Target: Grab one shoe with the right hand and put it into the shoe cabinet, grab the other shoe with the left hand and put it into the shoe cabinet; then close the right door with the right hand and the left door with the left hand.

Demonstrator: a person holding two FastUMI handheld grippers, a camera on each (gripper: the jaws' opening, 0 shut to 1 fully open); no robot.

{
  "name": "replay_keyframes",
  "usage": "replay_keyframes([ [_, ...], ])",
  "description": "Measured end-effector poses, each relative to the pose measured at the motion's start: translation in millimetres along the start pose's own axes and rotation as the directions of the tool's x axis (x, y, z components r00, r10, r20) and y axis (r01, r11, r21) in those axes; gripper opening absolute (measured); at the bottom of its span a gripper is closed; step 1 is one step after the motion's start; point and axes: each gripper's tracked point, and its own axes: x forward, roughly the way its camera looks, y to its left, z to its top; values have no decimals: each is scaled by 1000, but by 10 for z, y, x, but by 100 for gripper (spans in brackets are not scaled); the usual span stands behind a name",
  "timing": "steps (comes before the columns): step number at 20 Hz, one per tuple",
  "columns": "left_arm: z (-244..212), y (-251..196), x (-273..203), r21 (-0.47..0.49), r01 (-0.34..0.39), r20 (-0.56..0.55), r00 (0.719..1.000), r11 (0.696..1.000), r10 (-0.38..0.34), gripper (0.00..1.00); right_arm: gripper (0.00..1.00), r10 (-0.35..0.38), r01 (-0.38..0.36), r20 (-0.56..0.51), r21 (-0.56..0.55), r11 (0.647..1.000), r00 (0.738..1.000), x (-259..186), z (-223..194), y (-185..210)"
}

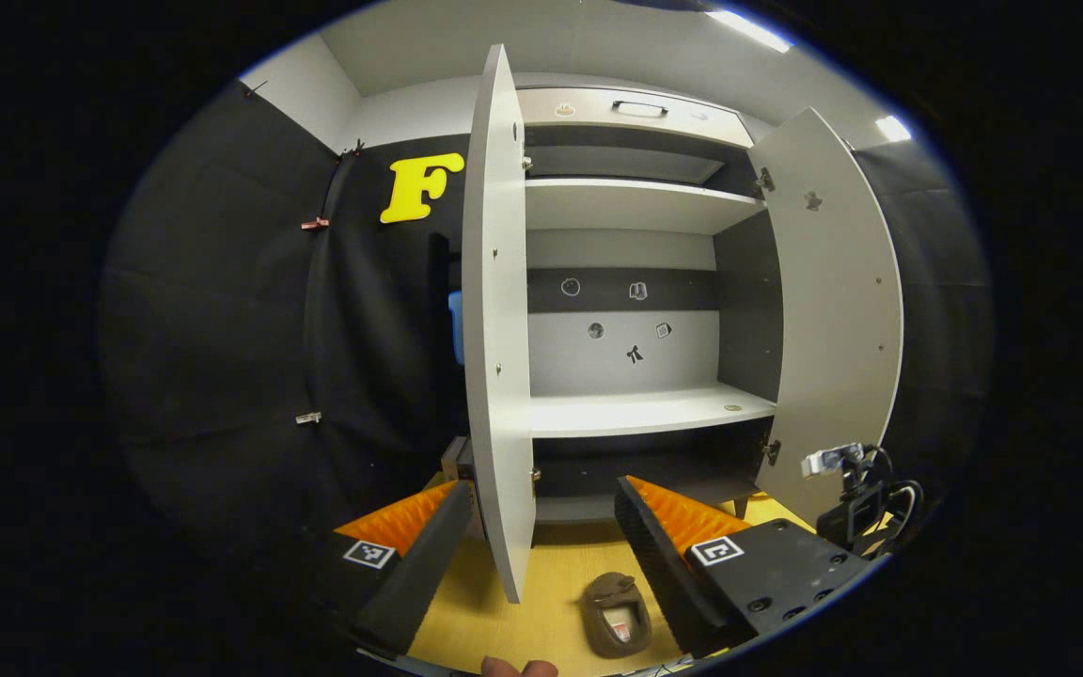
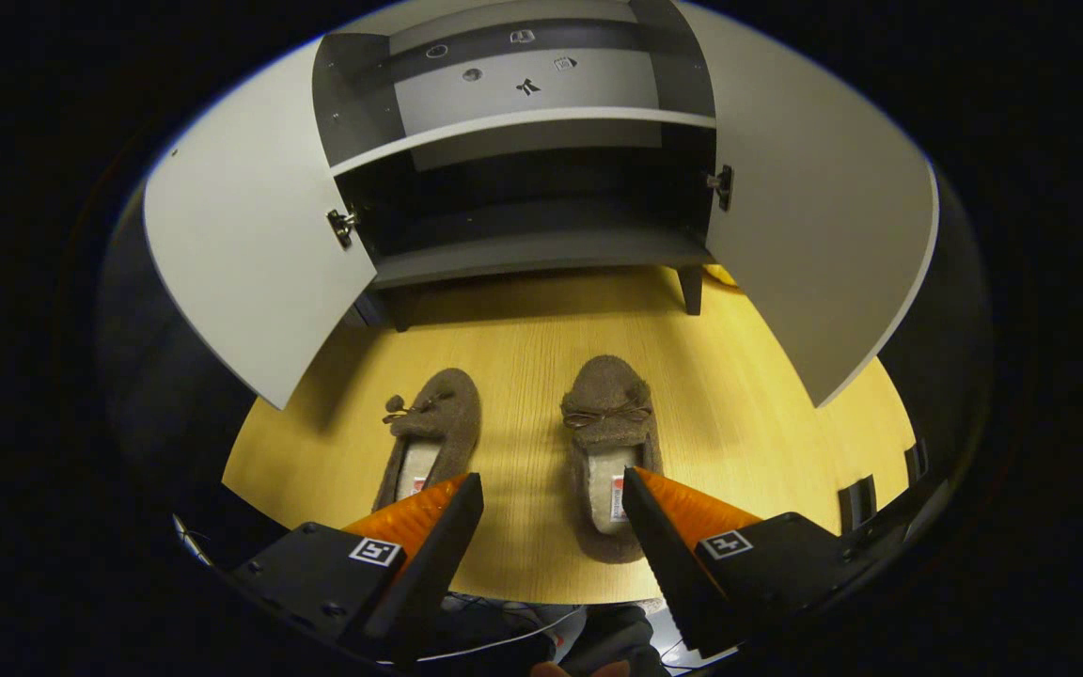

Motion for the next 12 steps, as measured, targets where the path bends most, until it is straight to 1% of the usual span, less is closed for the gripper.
replay_keyframes([
  [3,-132,45,26,11,-13,-25,1000,1000,13,98,99,-12,13,-27,32,999,1000,354,-185,-64],
  [6,-263,97,45,18,-26,-54,998,1000,27,98,99,-9,10,-27,43,999,1000,674,-221,-72],
  [10,-413,210,75,32,-58,-88,994,998,60,98,90,-35,35,-2,39,999,999,1038,-127,-57],
  [12,-481,245,95,30,-64,-108,992,998,67,98,83,-57,55,32,50,997,998,1170,-32,-89],
])
